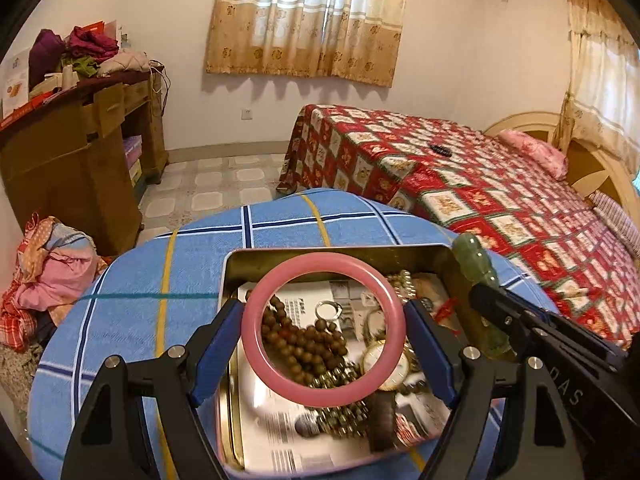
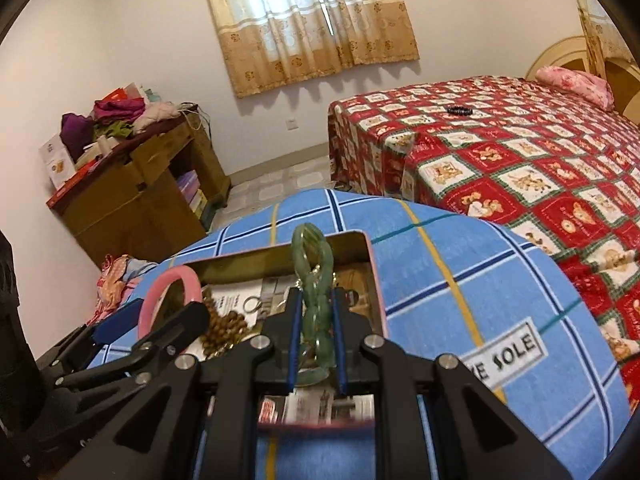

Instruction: Organize jewelry

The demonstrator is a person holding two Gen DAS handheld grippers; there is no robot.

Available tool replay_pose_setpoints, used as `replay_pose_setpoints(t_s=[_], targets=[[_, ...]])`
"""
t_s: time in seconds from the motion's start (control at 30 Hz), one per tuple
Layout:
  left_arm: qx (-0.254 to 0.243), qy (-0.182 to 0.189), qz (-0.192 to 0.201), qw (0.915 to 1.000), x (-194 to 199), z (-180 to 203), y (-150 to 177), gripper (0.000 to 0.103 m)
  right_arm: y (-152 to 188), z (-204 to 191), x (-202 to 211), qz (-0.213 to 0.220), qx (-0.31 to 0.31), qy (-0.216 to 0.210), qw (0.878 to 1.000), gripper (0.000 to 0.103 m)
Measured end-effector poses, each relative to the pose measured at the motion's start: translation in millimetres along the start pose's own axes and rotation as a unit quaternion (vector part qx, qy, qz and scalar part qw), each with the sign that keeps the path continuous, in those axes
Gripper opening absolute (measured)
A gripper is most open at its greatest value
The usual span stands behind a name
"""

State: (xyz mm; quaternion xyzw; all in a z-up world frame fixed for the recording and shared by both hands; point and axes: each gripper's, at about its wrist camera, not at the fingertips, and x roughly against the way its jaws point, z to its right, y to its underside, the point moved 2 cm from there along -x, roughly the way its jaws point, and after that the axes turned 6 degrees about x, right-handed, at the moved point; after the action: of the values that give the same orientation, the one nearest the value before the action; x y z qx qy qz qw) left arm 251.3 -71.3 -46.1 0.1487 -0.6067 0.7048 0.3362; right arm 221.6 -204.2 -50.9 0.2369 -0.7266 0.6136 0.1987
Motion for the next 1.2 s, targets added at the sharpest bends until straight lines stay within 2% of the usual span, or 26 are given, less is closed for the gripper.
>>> replay_pose_setpoints(t_s=[0.1,0.23,0.53,0.73,0.83,0.9,0.97,1.1,1.2], targets=[[0.005,-0.002,-0.009,0.9999,-7.9,-3.5,0.2,0.081,-2.2,2.6,-8.5,-0.003,-0.011,-0.003,1.000,0.018],[-0.003,-0.020,-0.018,0.9996,-14.6,-5.8,5.3,0.081,-2.4,-1.2,-12.3,0.000,0.008,0.007,1.000,0.018],[-0.035,-0.049,-0.010,0.9981,-17.3,-1.2,8.8,0.081,4.7,4.2,-25.4,-0.028,-0.001,0.002,1.000,0.018],[-0.056,-0.074,-0.002,0.9956,-21.7,2.3,11.8,0.082,4.0,1.2,-27.5,-0.026,0.012,0.006,1.000,0.018],[-0.064,-0.080,-0.006,0.9947,-23.6,5.2,12.6,0.082,3.8,-1.7,-25.7,-0.019,0.017,-0.003,1.000,0.034],[-0.059,-0.073,-0.008,0.9956,-22.3,5.6,12.6,0.082,2.5,-6.1,-19.6,-0.006,0.021,-0.014,1.000,0.059],[-0.055,-0.073,-0.009,0.9957,-19.7,5.6,11.7,0.082,1.8,-7.5,-13.3,0.012,0.022,-0.013,1.000,0.075],[-0.047,-0.079,-0.003,0.9958,-3.5,7.2,12.2,0.082,-3.4,-2.6,5.2,0.058,0.008,0.007,0.998,0.087],[-0.037,-0.076,0.002,0.9965,15.1,8.2,14.5,0.082,-7.9,6.7,14.6,0.057,-0.020,0.015,0.998,0.087]])
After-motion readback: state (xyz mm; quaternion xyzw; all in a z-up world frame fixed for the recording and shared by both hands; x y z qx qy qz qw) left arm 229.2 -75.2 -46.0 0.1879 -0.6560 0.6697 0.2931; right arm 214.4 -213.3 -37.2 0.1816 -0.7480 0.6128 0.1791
